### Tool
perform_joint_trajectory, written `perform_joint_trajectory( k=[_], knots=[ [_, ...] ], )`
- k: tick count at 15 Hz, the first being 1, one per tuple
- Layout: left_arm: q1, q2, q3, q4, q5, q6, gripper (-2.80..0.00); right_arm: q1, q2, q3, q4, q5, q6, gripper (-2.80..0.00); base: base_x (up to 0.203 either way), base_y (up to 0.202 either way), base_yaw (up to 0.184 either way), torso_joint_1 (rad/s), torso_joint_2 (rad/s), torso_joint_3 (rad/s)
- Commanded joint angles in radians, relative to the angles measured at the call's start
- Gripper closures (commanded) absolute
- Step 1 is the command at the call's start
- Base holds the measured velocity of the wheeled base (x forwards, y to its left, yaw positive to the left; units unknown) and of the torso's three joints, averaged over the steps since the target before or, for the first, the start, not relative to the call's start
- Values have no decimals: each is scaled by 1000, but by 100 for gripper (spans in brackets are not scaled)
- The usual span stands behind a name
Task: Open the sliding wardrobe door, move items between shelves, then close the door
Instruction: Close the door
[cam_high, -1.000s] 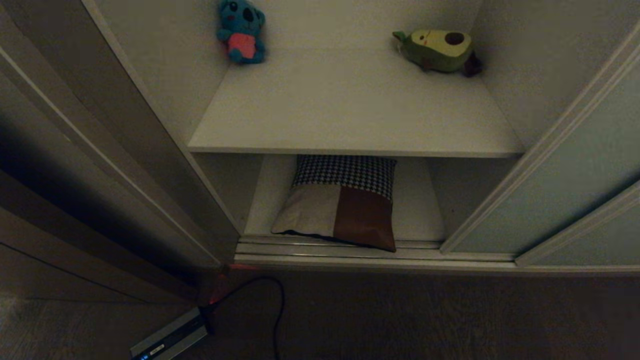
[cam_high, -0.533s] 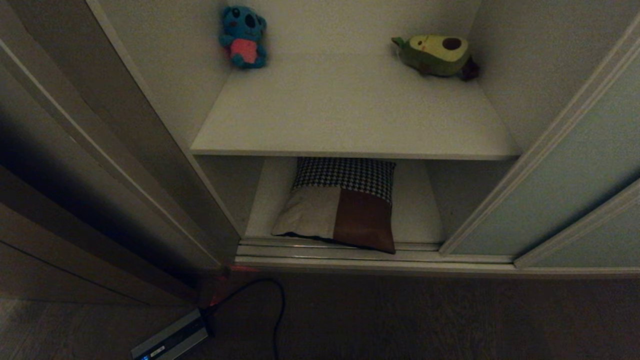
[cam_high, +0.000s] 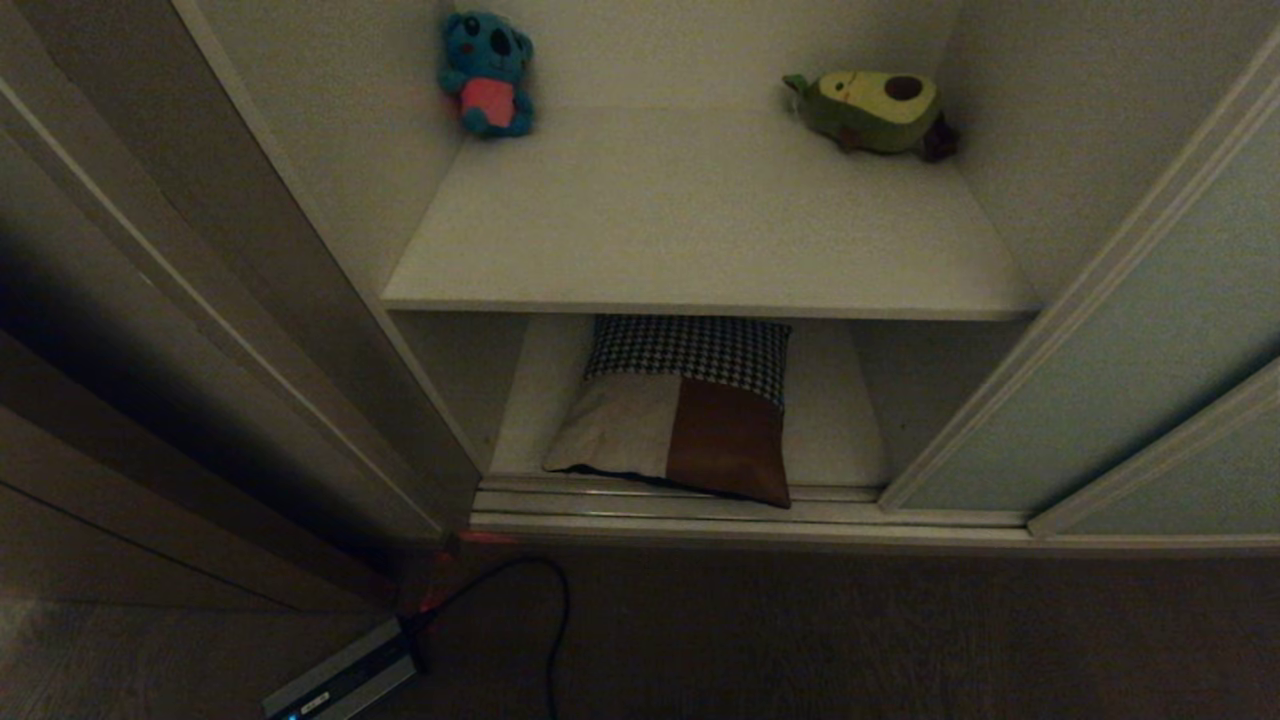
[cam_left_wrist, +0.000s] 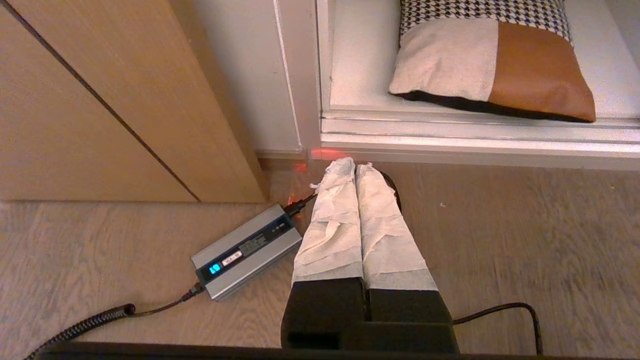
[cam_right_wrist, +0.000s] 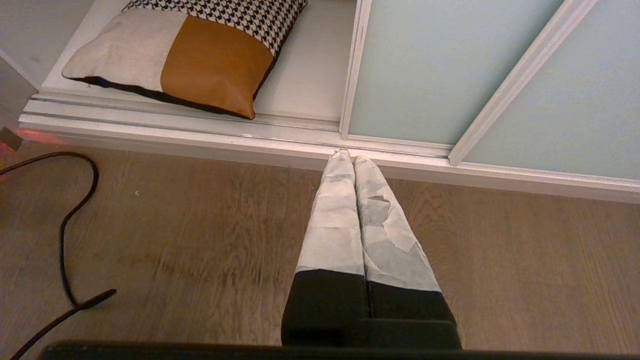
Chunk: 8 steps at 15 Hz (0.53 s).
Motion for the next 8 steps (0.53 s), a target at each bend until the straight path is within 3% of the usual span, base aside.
perform_joint_trajectory(
  k=[1, 4, 8],
  knots=[
    [0, 2, -1, 0, -1, 0, 0, 0, 1, 3, 0, 2, 0, 0, 0, 0, 0, 0, 0, 0],
    [0, 2, 0, 0, 0, -1, 0, 0, 1, 3, 0, 1, 0, 0, 0, 0, 0, 0, 0, 0],
    [0, 1, 1, 0, 0, -3, 0, 0, 1, 3, 0, 1, 0, 0, 0, -159, 11, 2, 2, 4]
  ],
)
